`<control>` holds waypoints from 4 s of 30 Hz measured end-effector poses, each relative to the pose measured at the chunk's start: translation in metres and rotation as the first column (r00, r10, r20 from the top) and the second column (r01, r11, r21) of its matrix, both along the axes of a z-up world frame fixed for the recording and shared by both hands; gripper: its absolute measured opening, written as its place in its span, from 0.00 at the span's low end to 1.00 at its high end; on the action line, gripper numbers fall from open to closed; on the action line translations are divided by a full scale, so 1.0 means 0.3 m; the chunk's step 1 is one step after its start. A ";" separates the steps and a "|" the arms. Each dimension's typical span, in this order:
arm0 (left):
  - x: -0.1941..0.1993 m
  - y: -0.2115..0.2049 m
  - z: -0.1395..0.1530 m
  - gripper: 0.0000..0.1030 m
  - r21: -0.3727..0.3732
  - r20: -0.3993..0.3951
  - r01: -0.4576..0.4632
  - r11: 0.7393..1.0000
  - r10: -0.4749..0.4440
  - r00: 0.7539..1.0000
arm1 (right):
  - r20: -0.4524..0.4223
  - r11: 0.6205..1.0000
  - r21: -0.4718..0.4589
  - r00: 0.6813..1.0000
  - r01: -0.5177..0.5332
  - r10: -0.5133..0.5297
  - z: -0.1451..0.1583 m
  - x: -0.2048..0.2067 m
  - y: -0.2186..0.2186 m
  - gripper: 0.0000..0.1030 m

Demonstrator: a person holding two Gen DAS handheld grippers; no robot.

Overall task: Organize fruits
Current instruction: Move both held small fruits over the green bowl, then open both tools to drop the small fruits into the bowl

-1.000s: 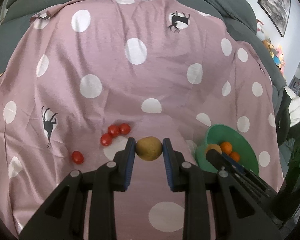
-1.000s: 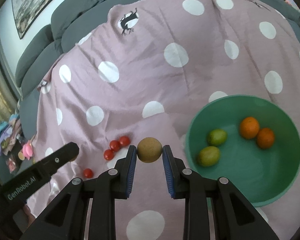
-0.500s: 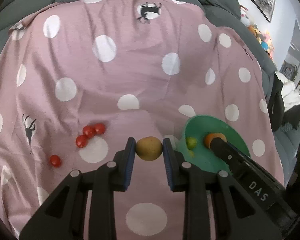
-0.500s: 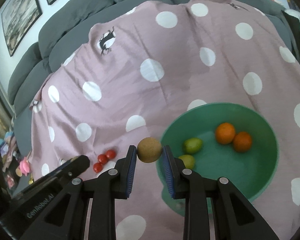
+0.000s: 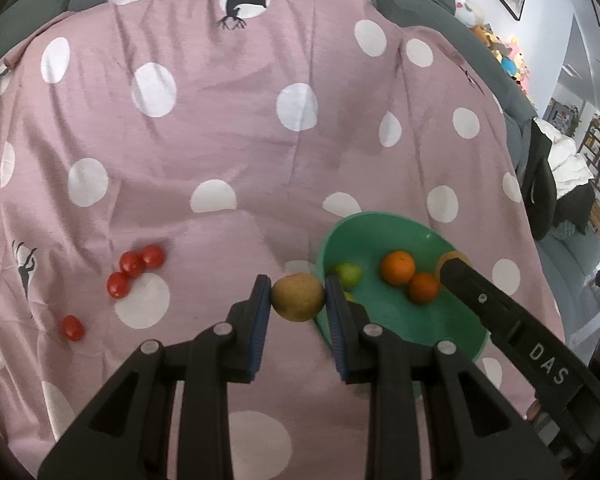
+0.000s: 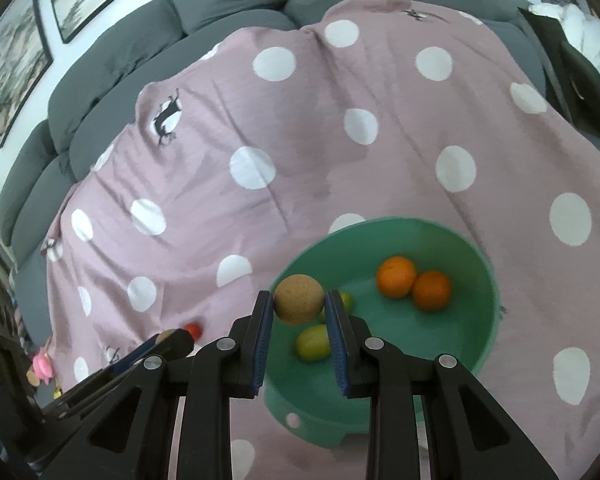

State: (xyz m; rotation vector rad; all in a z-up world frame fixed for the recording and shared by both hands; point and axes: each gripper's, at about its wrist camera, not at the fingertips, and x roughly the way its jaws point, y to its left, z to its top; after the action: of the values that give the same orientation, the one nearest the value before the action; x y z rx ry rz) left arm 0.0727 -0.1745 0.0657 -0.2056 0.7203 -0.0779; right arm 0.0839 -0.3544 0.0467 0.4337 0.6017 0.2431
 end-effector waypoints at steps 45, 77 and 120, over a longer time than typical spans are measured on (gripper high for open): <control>0.099 -0.216 -0.075 0.26 0.021 -0.066 0.161 0.987 -0.159 0.985 | -0.110 0.984 0.013 0.978 0.179 -0.177 -0.090 0.032 -0.179 0.28; 0.094 -0.254 -0.091 0.27 0.019 -0.077 0.189 0.982 -0.187 0.979 | -0.142 0.982 0.011 0.972 0.191 -0.187 -0.106 0.047 -0.193 0.28; 0.067 -0.213 -0.048 0.54 -0.009 -0.060 0.173 0.985 -0.174 0.983 | -0.131 0.979 0.014 0.971 0.202 -0.198 -0.098 0.030 -0.200 0.42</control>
State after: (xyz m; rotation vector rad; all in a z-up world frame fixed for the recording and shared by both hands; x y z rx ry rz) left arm 0.0929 -0.2384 0.0512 -0.1490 0.7977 -0.2401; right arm 0.0930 -0.4144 0.0171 0.5360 0.6773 0.0306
